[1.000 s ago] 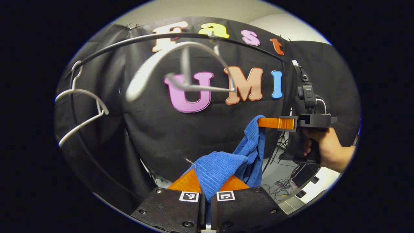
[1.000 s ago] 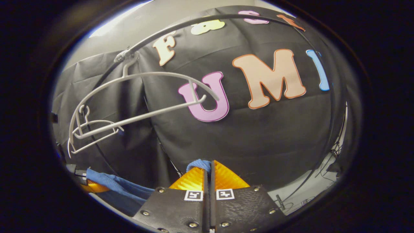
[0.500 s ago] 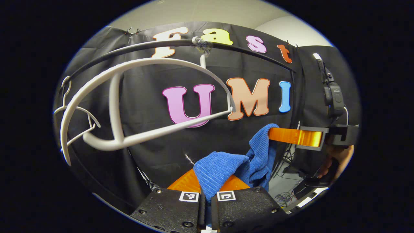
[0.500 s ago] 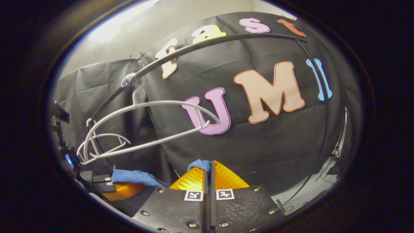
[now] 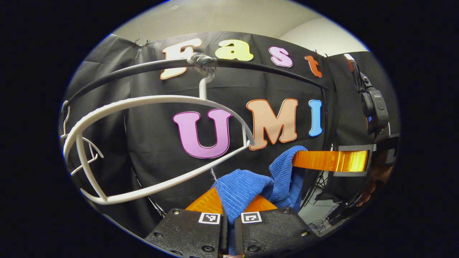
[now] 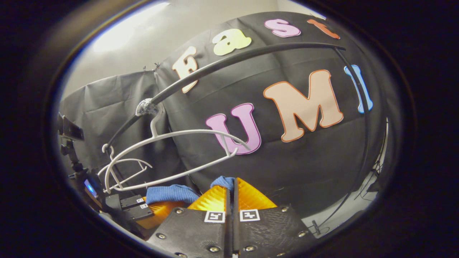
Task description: Grasp the clothes on the hanger with both hands and then place them into the laundry hamper below.
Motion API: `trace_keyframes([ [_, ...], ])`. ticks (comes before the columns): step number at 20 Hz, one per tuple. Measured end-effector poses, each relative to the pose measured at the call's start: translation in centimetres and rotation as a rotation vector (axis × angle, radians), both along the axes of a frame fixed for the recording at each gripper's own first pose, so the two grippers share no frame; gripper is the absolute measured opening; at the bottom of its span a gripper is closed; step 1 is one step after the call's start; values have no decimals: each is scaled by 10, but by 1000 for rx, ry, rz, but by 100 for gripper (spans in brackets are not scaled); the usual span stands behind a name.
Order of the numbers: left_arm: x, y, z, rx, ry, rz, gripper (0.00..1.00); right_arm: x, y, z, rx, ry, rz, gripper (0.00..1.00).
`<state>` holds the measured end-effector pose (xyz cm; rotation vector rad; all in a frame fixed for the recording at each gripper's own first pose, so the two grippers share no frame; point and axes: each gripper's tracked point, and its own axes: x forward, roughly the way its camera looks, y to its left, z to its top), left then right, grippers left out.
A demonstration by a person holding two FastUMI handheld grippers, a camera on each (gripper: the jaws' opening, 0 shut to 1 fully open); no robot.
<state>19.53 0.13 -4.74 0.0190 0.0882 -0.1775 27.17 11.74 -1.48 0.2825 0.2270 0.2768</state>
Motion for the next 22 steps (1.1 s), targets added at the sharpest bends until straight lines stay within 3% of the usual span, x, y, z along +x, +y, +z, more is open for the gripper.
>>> trace_keyframes([
  [8,5,-14,-14,-10,25,-25,8,-1,-12,-13,-27,18,-13,1],
  [22,12,-18,-91,73,96,-29,6,20,-8,-103,30,199,-4,1],
])
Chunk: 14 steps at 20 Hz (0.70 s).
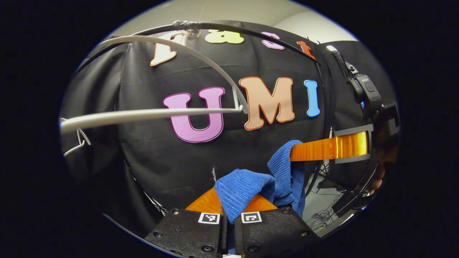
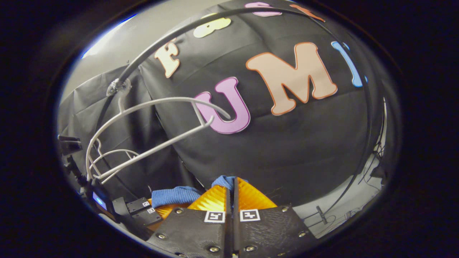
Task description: Grasp the clothes on the hanger with both hands and then place them into the laundry hamper below.
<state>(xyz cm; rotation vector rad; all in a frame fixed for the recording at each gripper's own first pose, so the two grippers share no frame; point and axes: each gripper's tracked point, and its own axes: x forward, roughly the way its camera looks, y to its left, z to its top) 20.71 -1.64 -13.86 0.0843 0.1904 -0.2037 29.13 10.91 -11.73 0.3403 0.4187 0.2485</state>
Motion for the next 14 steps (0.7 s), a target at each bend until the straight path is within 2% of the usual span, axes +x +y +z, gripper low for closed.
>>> trace_keyframes([
  [4,5,3,-38,-5,56,26,8,7,-4,-47,15,76,-13,1],
  [7,7,5,-81,-39,151,43,8,1,-15,-86,-22,140,-36,1],
  [14,0,23,-174,-15,356,110,7,-11,-20,-182,-12,302,-77,1],
])
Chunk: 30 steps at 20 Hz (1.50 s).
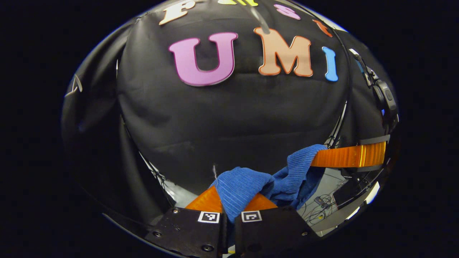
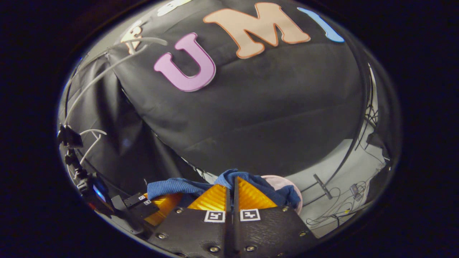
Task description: Grasp the clothes on the hanger with both hands and then place them into the laundry hamper below.
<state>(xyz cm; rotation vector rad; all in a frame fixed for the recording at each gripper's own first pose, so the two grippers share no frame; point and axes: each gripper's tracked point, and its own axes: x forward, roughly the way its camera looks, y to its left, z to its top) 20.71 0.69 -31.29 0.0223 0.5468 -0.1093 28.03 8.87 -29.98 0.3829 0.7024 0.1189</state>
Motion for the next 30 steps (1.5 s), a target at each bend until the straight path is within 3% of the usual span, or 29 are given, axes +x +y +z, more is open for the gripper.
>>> trace_keyframes([
  [13,-7,6,-131,4,337,9,9,-2,-10,-123,-61,176,-19,1],
  [18,-3,4,-169,-3,479,14,10,-2,-14,-123,-56,190,-25,1],
  [20,-19,-2,-188,-20,595,7,11,-5,-12,-118,-69,184,-21,1],
  [24,-15,1,-189,1,616,-12,51,-23,-19,-107,-97,182,-35,2],
  [26,-25,-5,-192,-13,630,-35,73,-35,-31,-110,-139,199,-71,9],
  [27,-26,-6,-191,-12,630,-35,80,-41,-34,-110,-149,206,-79,29],
  [28,-27,-5,-191,-6,632,-34,97,-46,-34,-108,-157,203,-84,29],
  [29,-31,-1,-188,-3,627,-30,100,-46,-35,-108,-164,197,-87,31],
  [30,-35,3,-181,-9,627,-27,100,-52,-34,-102,-166,190,-87,48],
])
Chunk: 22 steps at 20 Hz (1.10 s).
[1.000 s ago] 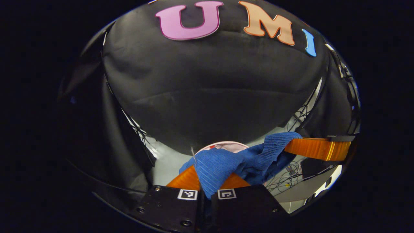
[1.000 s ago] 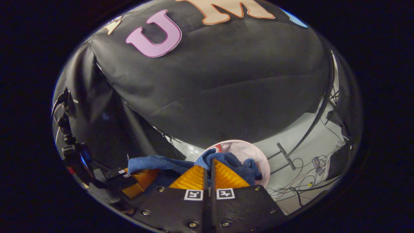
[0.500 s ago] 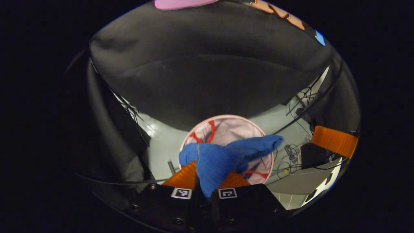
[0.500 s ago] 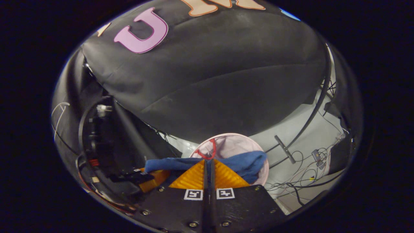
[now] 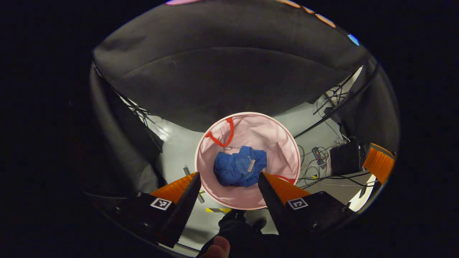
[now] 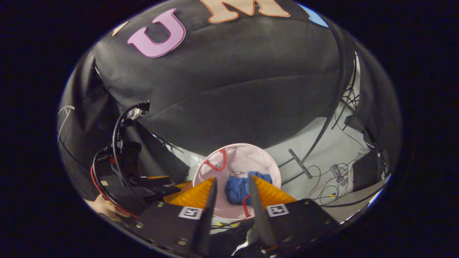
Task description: Grasp the clothes on the hanger with both hands and then place them into the laundry hamper below.
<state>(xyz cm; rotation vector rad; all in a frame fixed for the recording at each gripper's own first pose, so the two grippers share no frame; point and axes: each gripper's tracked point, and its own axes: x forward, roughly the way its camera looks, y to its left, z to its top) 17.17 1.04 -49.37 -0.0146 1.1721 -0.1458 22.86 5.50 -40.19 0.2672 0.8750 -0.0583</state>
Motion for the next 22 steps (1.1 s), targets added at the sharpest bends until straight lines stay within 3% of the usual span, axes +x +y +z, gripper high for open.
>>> trace_keyframes([
  [2,-14,2,11,-16,-3,1,99,-10,-1,5,-18,-5,-3,82],
  [3,-19,-3,17,-54,-14,-5,100,-15,-4,8,-44,1,-5,82],
  [5,-30,-6,27,-84,-41,-20,99,-25,-4,15,-72,-4,9,98],
  [8,-46,8,51,-71,-92,-29,100,-41,-3,25,-75,-12,1,99],
  [9,-51,18,54,-43,-107,-4,99,-46,-1,28,-73,-17,0,94],
  [10,-57,24,55,-24,-105,22,99,-53,-1,31,-73,-20,-1,99],
  [13,-80,34,66,-9,-109,54,99,-71,-1,41,-86,-36,3,99],
  [22,-110,43,140,-5,-253,84,99,-120,2,74,-116,-101,50,99],
])
